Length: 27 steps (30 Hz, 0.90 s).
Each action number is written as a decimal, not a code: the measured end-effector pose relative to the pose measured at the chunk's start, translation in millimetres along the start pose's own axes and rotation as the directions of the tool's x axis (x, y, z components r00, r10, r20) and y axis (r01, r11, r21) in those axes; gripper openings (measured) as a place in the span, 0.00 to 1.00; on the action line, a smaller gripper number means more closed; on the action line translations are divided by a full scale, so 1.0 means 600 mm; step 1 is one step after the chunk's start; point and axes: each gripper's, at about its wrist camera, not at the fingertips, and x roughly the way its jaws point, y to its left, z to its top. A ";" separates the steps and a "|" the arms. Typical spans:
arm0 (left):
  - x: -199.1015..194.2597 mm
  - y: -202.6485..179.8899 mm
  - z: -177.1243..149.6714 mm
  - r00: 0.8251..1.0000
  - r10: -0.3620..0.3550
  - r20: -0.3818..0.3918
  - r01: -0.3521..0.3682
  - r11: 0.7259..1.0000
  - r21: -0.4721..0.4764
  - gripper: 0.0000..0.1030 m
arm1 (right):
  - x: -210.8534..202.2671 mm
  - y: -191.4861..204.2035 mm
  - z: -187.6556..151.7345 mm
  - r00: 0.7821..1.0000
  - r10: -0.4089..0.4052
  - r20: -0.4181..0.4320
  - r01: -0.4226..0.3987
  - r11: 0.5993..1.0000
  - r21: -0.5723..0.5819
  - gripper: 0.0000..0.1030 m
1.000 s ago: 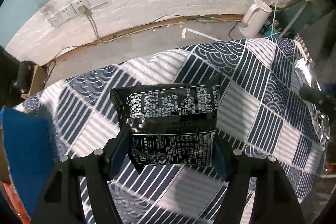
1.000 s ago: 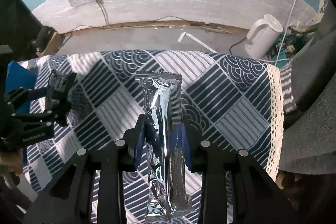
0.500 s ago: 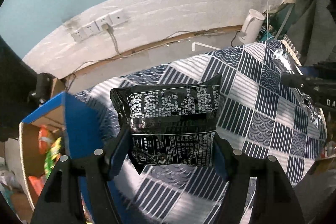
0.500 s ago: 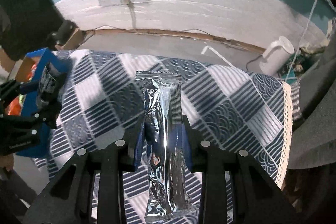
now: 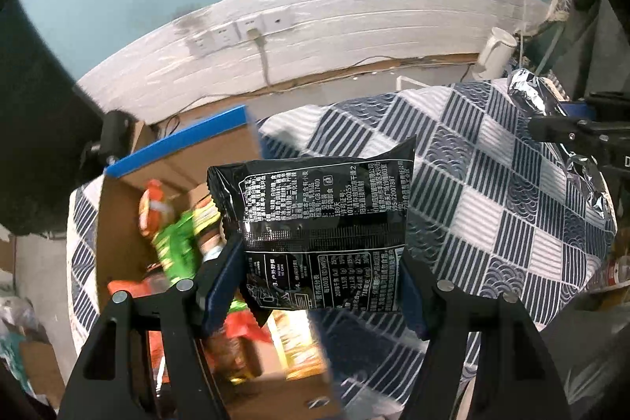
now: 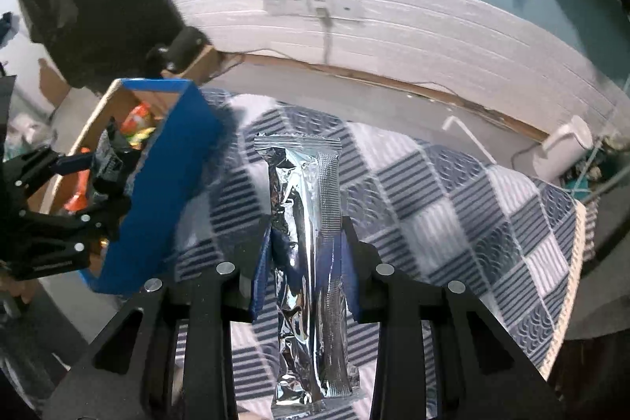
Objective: Organize snacks
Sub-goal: 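Carry the black bag and silver wrapper over the cardboard box with both tools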
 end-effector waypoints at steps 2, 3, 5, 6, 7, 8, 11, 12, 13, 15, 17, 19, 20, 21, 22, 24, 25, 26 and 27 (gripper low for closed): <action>-0.002 0.024 -0.009 1.000 0.007 -0.004 -0.007 1.000 -0.017 0.70 | 0.004 0.022 0.009 1.000 0.010 -0.002 -0.010 1.000 -0.017 0.29; -0.004 0.034 -0.014 1.000 0.009 -0.004 -0.009 1.000 -0.026 0.70 | 0.007 0.036 0.014 1.000 0.017 -0.004 -0.017 0.999 -0.027 0.29; -0.005 0.057 -0.023 1.000 0.006 -0.009 -0.007 0.999 -0.048 0.70 | 0.011 0.067 0.026 1.000 0.028 -0.004 -0.029 0.998 -0.051 0.29; -0.005 0.069 -0.027 1.000 0.000 -0.013 -0.001 0.998 -0.059 0.70 | 0.012 0.076 0.029 0.999 0.034 -0.004 -0.034 0.998 -0.057 0.29; -0.005 0.081 -0.032 1.000 -0.005 -0.016 0.004 0.997 -0.074 0.70 | 0.014 0.091 0.035 0.999 0.045 -0.003 -0.045 0.997 -0.066 0.30; -0.006 0.094 -0.037 1.000 -0.006 -0.016 0.005 0.996 -0.089 0.70 | 0.015 0.104 0.039 0.999 0.053 -0.004 -0.053 0.996 -0.072 0.30; -0.010 0.128 -0.050 1.000 0.006 -0.003 -0.006 0.992 -0.123 0.70 | 0.027 0.140 0.049 0.997 0.077 -0.015 -0.078 0.993 -0.091 0.29; -0.010 0.140 -0.056 1.000 0.010 0.000 -0.010 0.991 -0.135 0.70 | 0.033 0.155 0.053 0.996 0.085 -0.021 -0.087 0.991 -0.099 0.30; -0.011 0.148 -0.060 1.000 0.011 0.002 -0.011 0.990 -0.142 0.70 | 0.037 0.162 0.055 0.996 0.089 -0.026 -0.091 0.990 -0.105 0.29; -0.010 0.168 -0.071 1.000 0.023 0.008 -0.021 0.986 -0.164 0.70 | 0.046 0.183 0.060 0.995 0.093 -0.037 -0.097 0.988 -0.122 0.30; -0.008 0.183 -0.078 0.999 0.032 0.010 -0.029 0.983 -0.179 0.70 | 0.056 0.205 0.066 0.994 0.100 -0.048 -0.105 0.985 -0.134 0.30; -0.008 0.199 -0.086 1.000 0.017 0.013 -0.014 0.980 -0.200 0.70 | 0.067 0.226 0.073 0.993 0.104 -0.058 -0.111 0.984 -0.142 0.30; -0.008 0.205 -0.088 1.000 0.012 0.015 -0.009 0.979 -0.205 0.70 | 0.072 0.237 0.077 0.992 0.107 -0.062 -0.116 0.982 -0.148 0.30; -0.009 0.212 -0.090 1.000 0.012 0.019 -0.007 0.978 -0.208 0.70 | 0.075 0.245 0.081 0.992 0.109 -0.064 -0.118 0.982 -0.151 0.30; -0.010 0.216 -0.093 1.000 0.014 0.025 -0.008 0.977 -0.211 0.70 | 0.080 0.256 0.085 0.991 0.115 -0.067 -0.124 0.980 -0.153 0.30; -0.013 0.227 -0.100 0.999 0.015 0.038 -0.006 0.974 -0.228 0.70 | 0.088 0.272 0.088 0.989 0.125 -0.077 -0.136 0.979 -0.154 0.30; -0.014 0.234 -0.104 0.999 0.001 0.046 0.011 0.969 -0.245 0.70 | 0.091 0.276 0.091 0.988 0.129 -0.080 -0.140 0.978 -0.153 0.30; -0.014 0.238 -0.106 0.999 -0.011 0.050 0.023 0.967 -0.253 0.70 | 0.094 0.282 0.092 0.987 0.135 -0.086 -0.147 0.977 -0.153 0.30; -0.013 0.241 -0.108 0.999 -0.019 0.050 0.031 0.966 -0.256 0.70 | 0.099 0.292 0.092 0.985 0.143 -0.095 -0.156 0.976 -0.154 0.30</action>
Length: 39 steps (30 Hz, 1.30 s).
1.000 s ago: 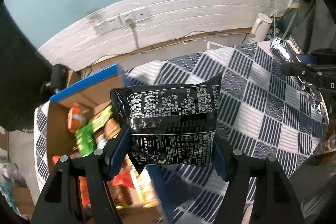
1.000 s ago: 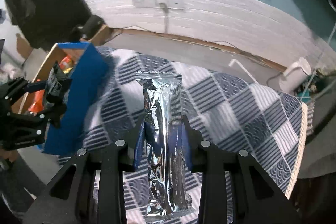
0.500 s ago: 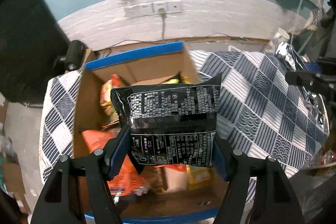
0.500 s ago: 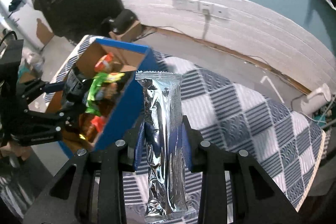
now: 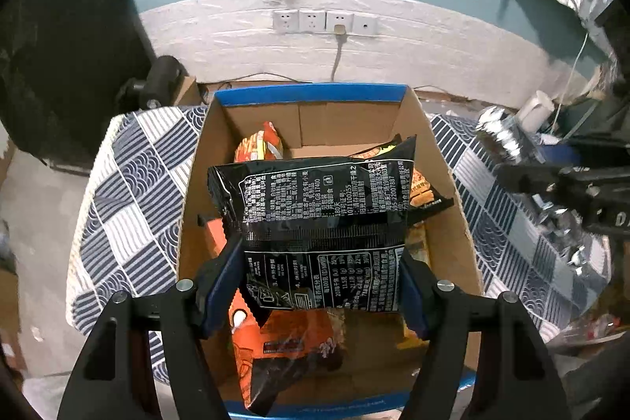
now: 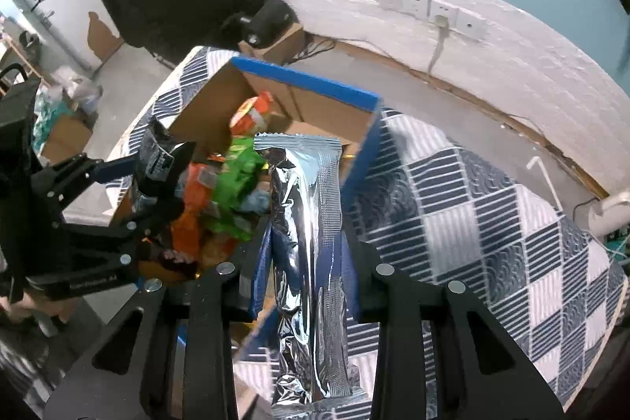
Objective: Organize snacks
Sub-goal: 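Carry the black bag and silver wrapper over the cardboard box with both tools, then open both tools to drop the black bag and silver wrapper into the box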
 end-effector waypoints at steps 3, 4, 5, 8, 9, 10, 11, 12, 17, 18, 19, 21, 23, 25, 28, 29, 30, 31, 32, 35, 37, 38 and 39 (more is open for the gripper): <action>0.004 0.010 -0.008 1.000 0.008 -0.014 -0.008 1.000 -0.008 0.70 | 0.015 0.017 0.005 1.000 0.004 -0.017 -0.005 1.000 -0.009 0.30; 0.004 0.013 -0.009 1.000 0.006 -0.015 -0.006 1.000 -0.012 0.70 | 0.020 0.023 0.006 1.000 0.003 -0.021 -0.003 1.000 -0.013 0.30; 0.003 0.016 -0.010 1.000 0.006 -0.014 -0.006 1.000 -0.016 0.70 | 0.023 0.027 0.007 1.000 0.004 -0.025 -0.004 1.000 -0.015 0.30; 0.000 0.022 -0.012 1.000 0.001 -0.012 -0.002 1.000 -0.031 0.70 | 0.033 0.036 0.012 0.999 0.015 -0.036 -0.016 1.000 -0.010 0.30; -0.001 0.024 -0.013 1.000 -0.001 -0.014 0.000 0.999 -0.038 0.70 | 0.036 0.038 0.014 0.999 0.021 -0.037 -0.021 1.000 -0.007 0.30; 0.000 0.027 -0.014 1.000 -0.006 -0.017 0.005 0.999 -0.045 0.70 | 0.040 0.040 0.015 0.999 0.030 -0.038 -0.030 1.000 0.000 0.30; 0.001 0.027 -0.014 1.000 -0.015 -0.022 0.014 0.999 -0.049 0.70 | 0.042 0.041 0.017 0.999 0.035 -0.039 -0.035 0.999 0.005 0.30; 0.002 0.028 -0.014 0.999 -0.022 -0.025 0.021 0.998 -0.052 0.70 | 0.045 0.042 0.018 0.998 0.042 -0.042 -0.042 0.999 0.010 0.30; 0.006 0.030 -0.016 0.999 -0.030 -0.041 0.027 0.997 -0.079 0.71 | 0.062 0.039 0.015 0.992 0.100 -0.072 -0.097 0.994 0.052 0.35; 0.005 0.030 -0.016 0.999 -0.033 -0.043 0.030 0.996 -0.083 0.72 | 0.062 0.039 0.015 0.992 0.105 -0.071 -0.102 0.993 0.053 0.38; 0.003 0.030 -0.016 0.999 -0.033 -0.043 0.029 0.996 -0.085 0.76 | 0.060 0.040 0.015 0.992 0.104 -0.067 -0.101 0.994 0.051 0.39; -0.005 0.027 -0.016 0.999 -0.034 -0.025 0.032 0.996 -0.081 0.79 | 0.053 0.040 0.015 0.993 0.108 -0.056 -0.105 0.993 0.047 0.40; -0.011 0.024 -0.016 1.000 -0.021 -0.014 0.020 0.997 -0.073 0.80 | 0.046 0.039 0.014 0.995 0.095 -0.043 -0.093 0.995 0.045 0.43; -0.017 0.022 -0.016 1.000 -0.016 -0.009 0.015 0.998 -0.063 0.83 | 0.035 0.039 0.012 0.997 0.073 -0.025 -0.073 0.997 0.033 0.46; -0.025 0.018 -0.017 1.000 -0.017 -0.004 0.017 0.998 -0.062 0.83 | 0.017 0.041 0.005 0.999 0.037 -0.003 -0.037 0.999 0.007 0.52; -0.029 0.017 -0.018 1.000 -0.018 -0.005 0.017 0.998 -0.063 0.83 | 0.013 0.042 0.004 1.000 0.028 0.002 -0.028 1.000 -0.001 0.53; -0.032 0.016 -0.019 1.000 -0.020 -0.004 0.019 0.998 -0.065 0.83 | 0.006 0.043 0.002 1.000 0.016 0.010 -0.015 1.000 -0.015 0.54; -0.035 0.015 -0.020 1.000 -0.023 0.000 0.023 0.998 -0.064 0.83 | -0.001 0.045 0.000 1.000 0.006 0.021 -0.005 1.000 -0.030 0.55; -0.042 0.013 -0.021 1.000 -0.024 0.007 0.025 0.998 -0.061 0.83 | -0.009 0.046 -0.004 0.999 -0.006 0.033 0.008 0.999 -0.042 0.58; -0.056 0.007 -0.022 1.000 -0.011 0.023 0.012 0.999 -0.049 0.83 | -0.035 0.048 -0.015 0.997 -0.032 0.073 0.037 0.997 -0.063 0.62; -0.067 0.003 -0.023 0.999 -0.010 0.038 0.012 0.999 -0.043 0.83 | -0.053 0.049 -0.024 0.995 -0.036 0.094 0.043 0.996 -0.074 0.62; -0.074 0.000 -0.024 0.999 -0.013 0.047 0.015 0.999 -0.040 0.83 | -0.058 0.049 -0.027 0.994 -0.039 0.101 0.047 0.996 -0.077 0.62; -0.080 -0.002 -0.024 0.998 -0.015 0.054 0.017 0.999 -0.038 0.84 | -0.066 0.049 -0.031 0.993 -0.044 0.112 0.053 0.995 -0.080 0.63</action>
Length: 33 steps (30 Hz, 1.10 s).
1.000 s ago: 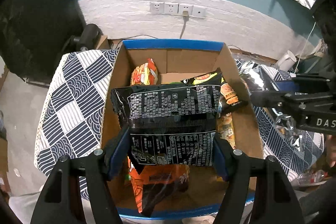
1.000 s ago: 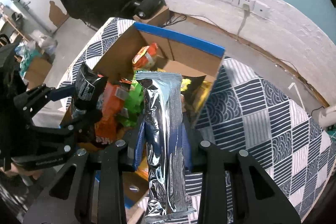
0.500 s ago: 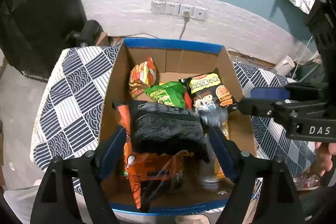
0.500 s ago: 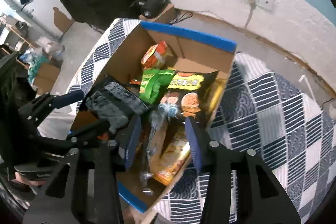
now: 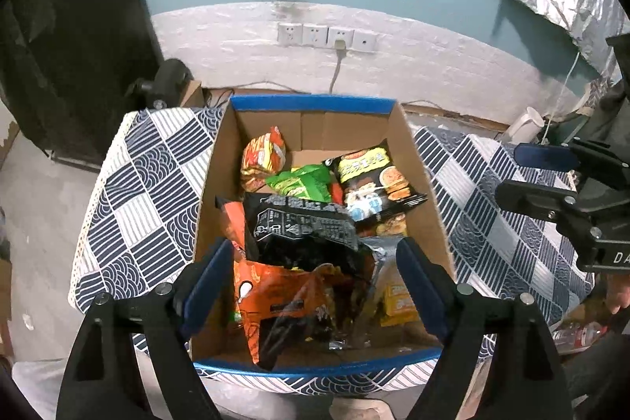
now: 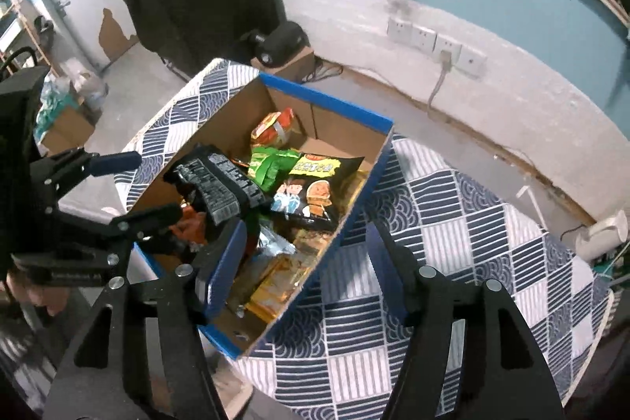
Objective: Organize snacks
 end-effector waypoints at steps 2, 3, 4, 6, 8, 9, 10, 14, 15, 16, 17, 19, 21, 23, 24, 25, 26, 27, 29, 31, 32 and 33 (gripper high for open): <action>-0.012 -0.005 0.000 1.000 0.005 0.021 -0.005 1.000 0.011 0.84 | -0.018 -0.003 -0.008 1.000 -0.010 0.022 0.010 1.000 0.000 0.65; -0.017 -0.008 0.000 0.999 0.011 0.030 -0.012 1.000 0.018 0.84 | -0.024 -0.005 -0.011 1.000 -0.011 0.026 0.011 1.000 0.004 0.67; -0.024 -0.012 0.001 0.999 0.019 0.040 -0.020 0.999 0.028 0.84 | -0.032 -0.008 -0.014 0.999 -0.014 0.035 0.013 1.000 0.010 0.67; -0.033 -0.018 0.002 0.998 0.020 0.054 -0.022 0.999 0.040 0.84 | -0.045 -0.014 -0.018 0.999 -0.018 0.051 0.017 1.000 0.019 0.67; -0.044 -0.024 0.003 0.997 0.019 0.072 -0.023 0.998 0.052 0.84 | -0.062 -0.023 -0.025 0.997 -0.032 0.074 0.030 0.999 0.024 0.67; -0.049 -0.027 0.003 0.996 0.020 0.082 -0.024 0.998 0.057 0.84 | -0.070 -0.028 -0.028 0.996 -0.041 0.085 0.039 0.999 0.025 0.68; -0.053 -0.029 0.004 0.996 0.020 0.087 -0.025 0.998 0.059 0.85 | -0.075 -0.031 -0.030 0.994 -0.050 0.093 0.047 0.999 0.025 0.68; -0.068 -0.044 0.007 0.993 0.012 0.119 -0.021 0.997 0.077 0.90 | -0.103 -0.051 -0.041 0.988 -0.077 0.134 0.072 0.997 0.043 0.70; -0.071 -0.047 0.007 0.992 0.011 0.127 -0.022 0.996 0.081 0.90 | -0.109 -0.053 -0.044 0.986 -0.082 0.143 0.076 0.996 0.044 0.70; -0.074 -0.051 0.007 0.991 0.012 0.134 -0.024 0.996 0.087 0.90 | -0.117 -0.056 -0.046 0.983 -0.094 0.159 0.088 0.995 0.045 0.70; -0.077 -0.056 0.008 0.989 0.017 0.145 -0.031 0.995 0.096 0.90 | -0.122 -0.058 -0.048 0.981 -0.101 0.167 0.095 0.994 0.044 0.70; -0.081 -0.064 0.008 0.988 0.021 0.156 -0.039 0.993 0.111 0.90 | -0.132 -0.062 -0.052 0.975 -0.119 0.186 0.114 0.993 0.036 0.71; -0.083 -0.073 0.009 0.986 0.022 0.168 -0.044 0.991 0.126 0.90 | -0.140 -0.066 -0.056 0.971 -0.131 0.201 0.127 0.991 0.032 0.72; -0.087 -0.080 0.010 0.984 0.028 0.177 -0.053 0.989 0.138 0.91 | -0.147 -0.071 -0.060 0.968 -0.133 0.213 0.129 0.991 0.037 0.73; -0.089 -0.084 0.010 0.983 0.029 0.183 -0.056 0.988 0.144 0.91 | -0.150 -0.074 -0.062 0.967 -0.133 0.217 0.127 0.991 0.041 0.73; -0.092 -0.088 0.010 0.981 0.030 0.192 -0.060 0.987 0.152 0.92 | -0.152 -0.077 -0.065 0.966 -0.134 0.219 0.127 0.991 0.045 0.73; -0.093 -0.092 0.010 0.980 0.032 0.197 -0.063 0.986 0.155 0.92 | -0.152 -0.079 -0.067 0.966 -0.135 0.221 0.127 0.991 0.049 0.73; -0.095 -0.095 0.010 0.979 0.032 0.202 -0.065 0.985 0.158 0.93 | -0.152 -0.082 -0.069 0.966 -0.135 0.221 0.127 0.991 0.053 0.73; -0.100 -0.101 0.010 0.977 0.023 0.214 -0.059 0.984 0.165 0.96 | -0.152 -0.087 -0.072 0.966 -0.137 0.218 0.127 0.990 0.061 0.73; -0.104 -0.108 0.011 0.974 0.016 0.226 -0.056 0.983 0.172 0.98 | -0.154 -0.093 -0.076 0.967 -0.136 0.215 0.124 0.990 0.068 0.73; -0.106 -0.111 0.012 0.972 0.013 0.233 -0.056 0.982 0.178 0.99 | -0.155 -0.095 -0.077 0.967 -0.135 0.215 0.123 0.990 0.072 0.73; -0.107 -0.115 0.012 0.971 0.017 0.238 -0.062 0.981 0.182 0.99 | -0.156 -0.097 -0.078 0.967 -0.135 0.216 0.121 0.990 0.078 0.73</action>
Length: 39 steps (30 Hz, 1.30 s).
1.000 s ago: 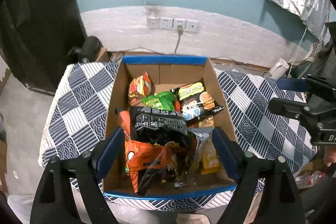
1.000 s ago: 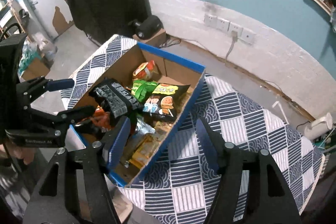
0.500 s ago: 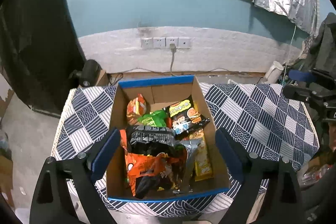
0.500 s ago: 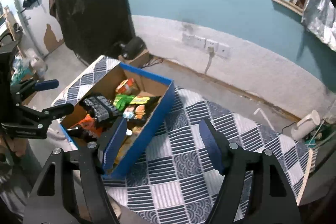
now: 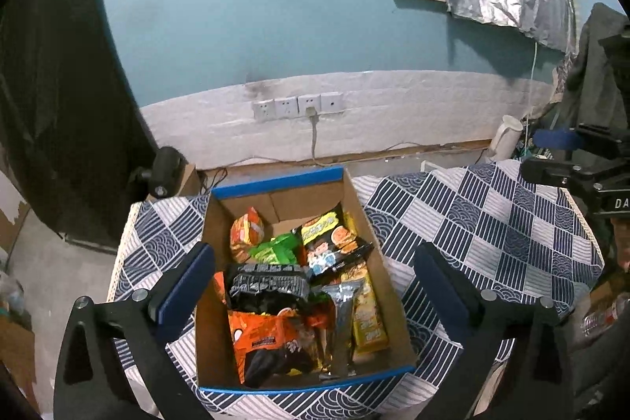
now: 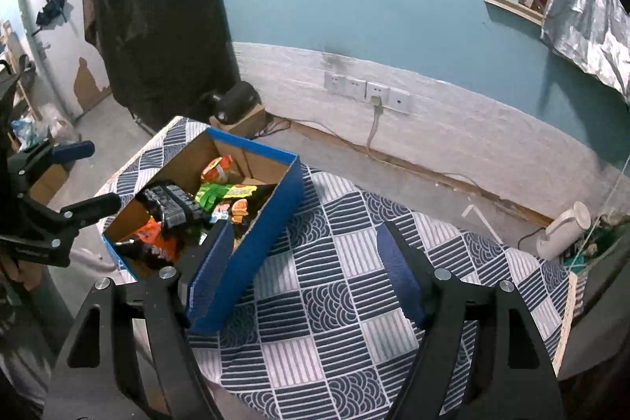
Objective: Organize snacks
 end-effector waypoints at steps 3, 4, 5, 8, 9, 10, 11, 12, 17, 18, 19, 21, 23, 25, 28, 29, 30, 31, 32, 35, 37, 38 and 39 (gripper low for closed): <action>-0.002 -0.007 0.002 1.000 0.005 0.007 -0.005 1.000 0.009 0.99 | -0.001 -0.005 -0.001 1.000 0.002 0.000 -0.002 1.000 0.008 0.73; -0.003 -0.008 0.003 1.000 0.003 0.007 -0.003 1.000 0.009 0.99 | -0.002 -0.006 -0.002 1.000 0.002 0.001 -0.002 1.000 0.010 0.73; -0.002 -0.010 0.003 1.000 0.001 0.004 -0.001 1.000 0.009 0.99 | -0.003 -0.008 -0.003 1.000 0.004 0.001 -0.004 1.000 0.011 0.73; -0.001 -0.013 0.004 1.000 -0.005 0.000 0.005 1.000 0.010 0.99 | -0.003 -0.009 -0.004 1.000 0.002 0.000 -0.002 1.000 0.010 0.73; 0.000 -0.014 0.005 1.000 -0.005 -0.003 0.005 1.000 0.012 0.99 | -0.004 -0.010 -0.005 1.000 0.003 0.000 -0.003 1.000 0.011 0.73; 0.001 -0.015 0.005 1.000 -0.004 -0.006 0.004 1.000 0.014 0.99 | -0.004 -0.010 -0.006 1.000 0.004 0.000 -0.004 1.000 0.013 0.73; 0.001 -0.016 0.005 1.000 -0.005 -0.007 0.005 1.000 0.014 0.99 | -0.005 -0.011 -0.007 1.000 0.003 0.001 -0.003 1.000 0.015 0.73; 0.001 -0.016 0.005 1.000 -0.005 -0.007 0.006 1.000 0.014 0.99 | -0.005 -0.010 -0.008 1.000 0.004 0.001 -0.004 1.000 0.015 0.73; 0.002 -0.016 0.005 1.000 -0.010 -0.013 0.010 1.000 0.012 0.99 | -0.007 -0.012 -0.009 1.000 0.002 0.004 -0.002 1.000 0.021 0.73; 0.002 -0.016 0.005 1.000 -0.009 -0.014 0.009 1.000 0.013 0.99 | -0.008 -0.013 -0.009 1.000 0.002 0.004 -0.002 1.000 0.022 0.73; 0.003 -0.016 0.005 1.000 -0.010 -0.015 0.010 1.000 0.013 0.99 | -0.008 -0.012 -0.010 1.000 0.004 0.002 -0.005 1.000 0.022 0.73; 0.003 -0.017 0.004 1.000 -0.009 -0.017 0.009 1.000 0.015 0.99 | -0.009 -0.013 -0.010 1.000 0.006 0.000 -0.006 1.000 0.021 0.73; 0.003 -0.017 0.005 1.000 -0.006 -0.018 0.006 1.000 0.015 0.99 | -0.010 -0.011 -0.011 1.000 0.004 -0.001 -0.004 1.000 0.016 0.73; 0.004 -0.017 0.005 1.000 -0.003 -0.021 0.003 1.000 0.013 0.99 | -0.011 -0.009 -0.010 1.000 0.001 0.002 -0.001 1.000 0.009 0.73; 0.004 -0.016 0.005 1.000 -0.003 -0.022 0.003 1.000 0.013 0.99 | -0.012 -0.005 -0.008 1.000 -0.001 0.004 0.001 1.000 0.002 0.73; 0.004 -0.016 0.005 1.000 -0.002 -0.024 0.002 1.000 0.011 0.99 | -0.011 -0.005 -0.008 1.000 0.000 0.003 0.000 1.000 0.002 0.73; 0.004 -0.015 0.005 1.000 -0.003 -0.025 0.003 1.000 0.009 0.99 | -0.011 -0.004 -0.007 1.000 0.000 0.003 0.000 1.000 0.003 0.73; 0.003 -0.015 0.005 1.000 -0.006 -0.025 0.007 1.000 0.006 0.99 | -0.012 -0.003 -0.007 1.000 -0.001 0.003 0.001 1.000 0.003 0.73; 0.003 -0.014 0.005 1.000 -0.007 -0.026 0.007 1.000 0.003 0.99 | -0.011 -0.004 -0.007 1.000 0.000 0.002 0.000 1.000 0.002 0.73; 0.004 -0.014 0.004 0.999 -0.010 -0.031 0.010 1.000 0.000 0.99 | -0.011 -0.004 -0.007 1.000 0.001 0.003 -0.001 1.000 0.003 0.73; 0.005 -0.014 0.004 0.999 -0.003 -0.033 0.003 1.000 0.001 0.99 | -0.012 0.000 -0.006 1.000 0.006 0.003 -0.006 1.000 0.004 0.73; 0.005 -0.014 0.004 0.999 -0.001 -0.034 0.001 1.000 0.002 0.99 | -0.012 0.001 -0.005 1.000 0.005 0.004 -0.005 1.000 0.003 0.73; 0.005 -0.015 0.003 0.999 0.000 -0.033 0.000 1.000 0.005 0.99 | -0.011 0.004 -0.005 1.000 0.006 0.003 -0.006 1.000 0.001 0.73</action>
